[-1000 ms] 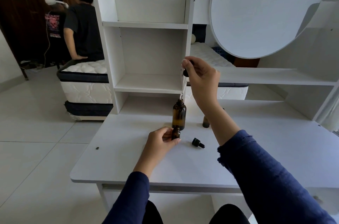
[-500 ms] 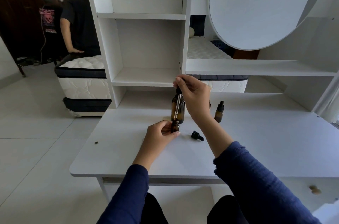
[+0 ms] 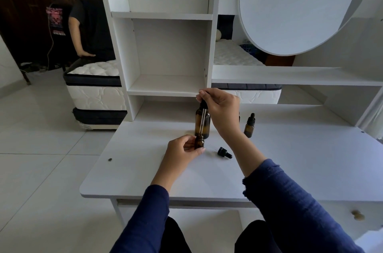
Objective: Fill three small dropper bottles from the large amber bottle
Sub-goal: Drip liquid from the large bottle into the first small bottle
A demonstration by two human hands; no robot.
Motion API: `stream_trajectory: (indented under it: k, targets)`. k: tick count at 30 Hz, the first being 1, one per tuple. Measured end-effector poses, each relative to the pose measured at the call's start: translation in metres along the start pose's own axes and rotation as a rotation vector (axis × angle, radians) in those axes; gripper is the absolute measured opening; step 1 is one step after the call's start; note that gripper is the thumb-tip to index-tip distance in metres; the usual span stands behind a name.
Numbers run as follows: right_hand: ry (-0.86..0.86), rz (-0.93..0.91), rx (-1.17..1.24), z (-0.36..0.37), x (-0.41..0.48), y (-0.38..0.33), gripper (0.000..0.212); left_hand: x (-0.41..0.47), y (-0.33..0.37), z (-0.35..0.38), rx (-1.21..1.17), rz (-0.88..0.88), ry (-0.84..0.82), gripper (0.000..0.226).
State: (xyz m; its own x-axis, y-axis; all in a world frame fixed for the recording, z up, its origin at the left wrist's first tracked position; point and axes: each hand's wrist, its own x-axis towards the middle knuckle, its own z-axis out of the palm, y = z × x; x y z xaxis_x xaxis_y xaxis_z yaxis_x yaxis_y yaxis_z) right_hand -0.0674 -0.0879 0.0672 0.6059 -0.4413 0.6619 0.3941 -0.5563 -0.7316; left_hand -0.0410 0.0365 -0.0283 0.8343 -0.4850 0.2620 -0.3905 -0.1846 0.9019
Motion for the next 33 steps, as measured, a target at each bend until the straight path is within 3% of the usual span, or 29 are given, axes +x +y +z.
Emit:
stream_trajectory:
  k: [12, 22, 33]
  targets:
    - [0.000, -0.058, 0.065, -0.005, 0.013, -0.012, 0.011, 0.000, 0.001, -0.001, -0.010, 0.006, -0.003, 0.023]
    - [0.181, -0.111, 0.096, -0.011, 0.052, -0.024, 0.014, 0.000, 0.001, -0.001, -0.042, -0.004, -0.010, 0.024]
    - [0.110, -0.090, 0.029, -0.005, 0.051, -0.003, 0.013, -0.001, 0.003, -0.002, -0.027, -0.010, -0.005, 0.024]
